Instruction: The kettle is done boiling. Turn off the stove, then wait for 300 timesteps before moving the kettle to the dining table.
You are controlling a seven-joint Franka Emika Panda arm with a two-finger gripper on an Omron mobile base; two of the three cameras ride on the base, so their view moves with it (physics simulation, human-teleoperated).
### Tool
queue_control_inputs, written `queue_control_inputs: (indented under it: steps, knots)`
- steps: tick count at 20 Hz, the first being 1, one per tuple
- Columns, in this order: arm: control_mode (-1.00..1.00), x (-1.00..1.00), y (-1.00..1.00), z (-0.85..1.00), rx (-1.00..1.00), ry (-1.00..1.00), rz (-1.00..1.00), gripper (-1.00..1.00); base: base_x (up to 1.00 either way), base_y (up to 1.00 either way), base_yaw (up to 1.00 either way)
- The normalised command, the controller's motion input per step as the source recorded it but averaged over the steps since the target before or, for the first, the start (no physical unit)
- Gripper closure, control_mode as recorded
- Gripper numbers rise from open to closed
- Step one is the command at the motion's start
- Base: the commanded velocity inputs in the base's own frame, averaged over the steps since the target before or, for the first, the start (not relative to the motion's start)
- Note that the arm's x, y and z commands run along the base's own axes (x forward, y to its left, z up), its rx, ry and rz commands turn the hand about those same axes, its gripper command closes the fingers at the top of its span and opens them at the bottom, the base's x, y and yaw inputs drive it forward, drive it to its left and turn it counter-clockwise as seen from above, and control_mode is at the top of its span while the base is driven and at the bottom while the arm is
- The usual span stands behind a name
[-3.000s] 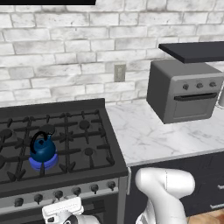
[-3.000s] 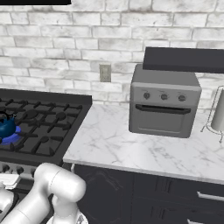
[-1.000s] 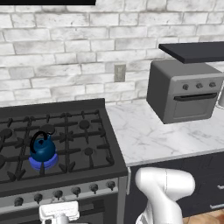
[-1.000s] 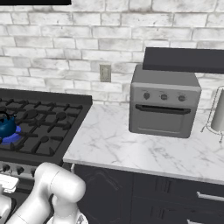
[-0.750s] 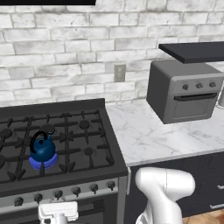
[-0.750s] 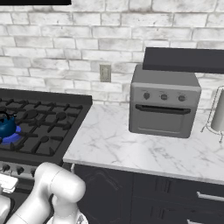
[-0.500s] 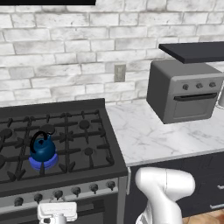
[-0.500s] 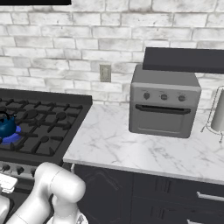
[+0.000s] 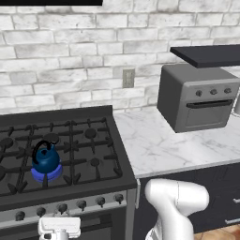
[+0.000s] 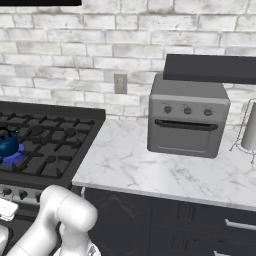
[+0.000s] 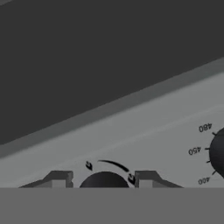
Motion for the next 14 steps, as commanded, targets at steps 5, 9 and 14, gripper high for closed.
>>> queue_control_inputs:
  steps: [5,9,14]
  knots:
    - [-1.0,0.0,0.02,-0.16,0.42,0.01,-0.01,1.0,0.0,0.0,0.0]
    - [-1.0,0.0,0.0,-0.06,0.45,0.03,0.0,1.0,0.0,0.0,0.0]
    - [-1.0,0.0,0.0,-0.04,0.43,0.01,0.0,1.0,0.0,0.0,0.0]
